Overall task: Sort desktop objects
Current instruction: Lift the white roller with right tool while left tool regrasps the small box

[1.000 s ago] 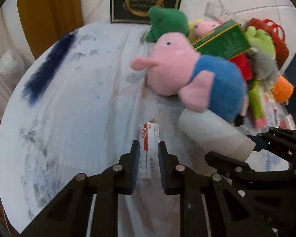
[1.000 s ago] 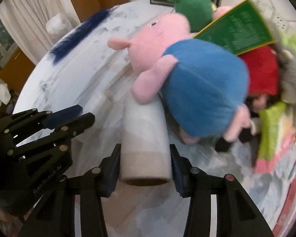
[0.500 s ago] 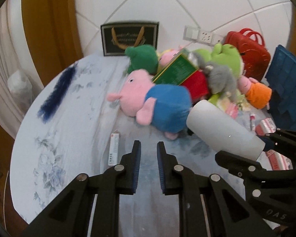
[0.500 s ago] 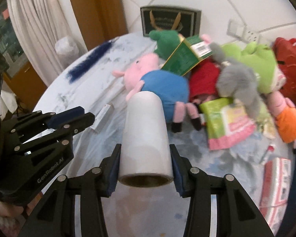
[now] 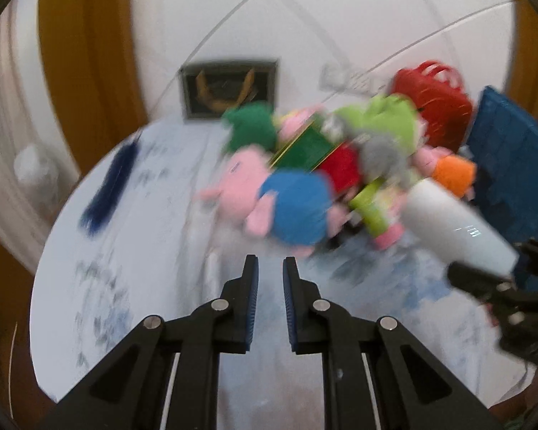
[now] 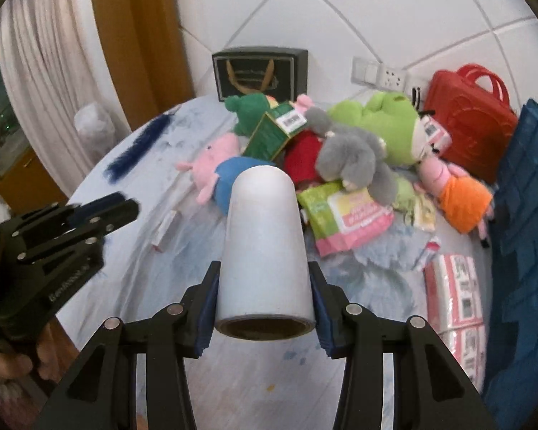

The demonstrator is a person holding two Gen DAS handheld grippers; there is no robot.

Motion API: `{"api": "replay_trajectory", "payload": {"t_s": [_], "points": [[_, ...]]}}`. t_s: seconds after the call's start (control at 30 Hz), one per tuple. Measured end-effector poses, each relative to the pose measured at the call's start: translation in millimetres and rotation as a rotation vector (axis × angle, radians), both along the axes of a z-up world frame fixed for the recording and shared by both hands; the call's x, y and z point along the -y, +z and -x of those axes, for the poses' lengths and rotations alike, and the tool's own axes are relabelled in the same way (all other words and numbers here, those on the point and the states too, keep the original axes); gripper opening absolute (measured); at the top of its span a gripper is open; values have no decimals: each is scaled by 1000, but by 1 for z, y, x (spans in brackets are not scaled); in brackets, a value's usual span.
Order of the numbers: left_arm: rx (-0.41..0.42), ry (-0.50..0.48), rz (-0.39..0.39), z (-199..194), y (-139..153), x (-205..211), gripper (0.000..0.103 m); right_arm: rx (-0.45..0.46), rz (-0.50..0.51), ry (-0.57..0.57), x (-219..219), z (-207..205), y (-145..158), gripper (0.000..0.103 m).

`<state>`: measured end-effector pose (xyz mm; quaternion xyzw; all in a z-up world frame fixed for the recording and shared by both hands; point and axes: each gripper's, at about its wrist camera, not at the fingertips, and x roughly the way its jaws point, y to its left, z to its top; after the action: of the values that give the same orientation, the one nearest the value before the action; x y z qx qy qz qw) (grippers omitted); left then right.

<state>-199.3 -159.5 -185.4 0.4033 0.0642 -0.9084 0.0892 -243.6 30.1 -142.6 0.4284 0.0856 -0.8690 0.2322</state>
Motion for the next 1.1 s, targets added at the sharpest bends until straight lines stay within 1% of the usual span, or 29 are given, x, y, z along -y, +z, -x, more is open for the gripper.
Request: {"api": "replay_trajectory", "payload": {"t_s": [0.1,0.13,0.2,0.3,0.4,0.47,0.5,0.53,0.57,0.6,0.67,0.7,0.73,0.77,0.8,0.83,0.87,0.9,0.93,0.97,1.0,1.03,1.1], "points": [[79,58,-29,0,-39,31,14,43,11,16,14,5,-24,45],[93,74,-38,1,-51,41,14,70,12,30,23,11,-40,45],[116,106,-44,7,-74,57,14,96,17,53,35,19,-60,45],[110,107,-36,23,-97,68,14,109,15,84,61,35,-98,45],[90,90,-38,38,-108,67,14,127,33,103,80,52,-128,45],[86,58,-36,49,-114,61,17,133,14,92,90,58,-142,45],[88,49,-33,52,-116,59,27,137,5,86,93,62,-150,45],[81,48,-8,54,-117,56,45,147,4,84,96,63,-155,45],[98,45,0,57,-120,55,52,160,0,86,97,65,-160,45],[112,41,-9,60,-124,55,56,172,-5,88,98,66,-165,45],[144,38,-35,65,-134,57,56,175,6,87,97,69,-167,47],[158,44,-35,67,-138,58,56,179,2,85,97,71,-167,51],[143,51,-17,67,-138,57,56,182,3,84,96,73,-167,57],[142,52,-19,68,-139,57,56,182,4,82,95,75,-168,62],[136,60,-16,69,-139,58,56,181,5,75,93,77,-168,71],[132,67,-11,69,-140,58,55,179,5,69,93,79,-168,74],[125,70,-7,68,-140,58,52,181,4,63,93,81,-168,74],[120,69,-9,68,-139,58,40,177,4,58,93,83,-169,74],[120,65,-8,68,-138,56,26,171,0,58,94,83,-168,72],[131,57,-15,68,-137,54,22,164,-8,58,96,84,-169,67],[135,51,-29,67,-135,52,21,153,-18,68,98,83,-168,49],[135,50,-30,64,-134,51,19,155,-17,77,100,83,-167,45],[121,48,-13,58,-125,46,19,155,-27,87,105,78,-162,45]]}}
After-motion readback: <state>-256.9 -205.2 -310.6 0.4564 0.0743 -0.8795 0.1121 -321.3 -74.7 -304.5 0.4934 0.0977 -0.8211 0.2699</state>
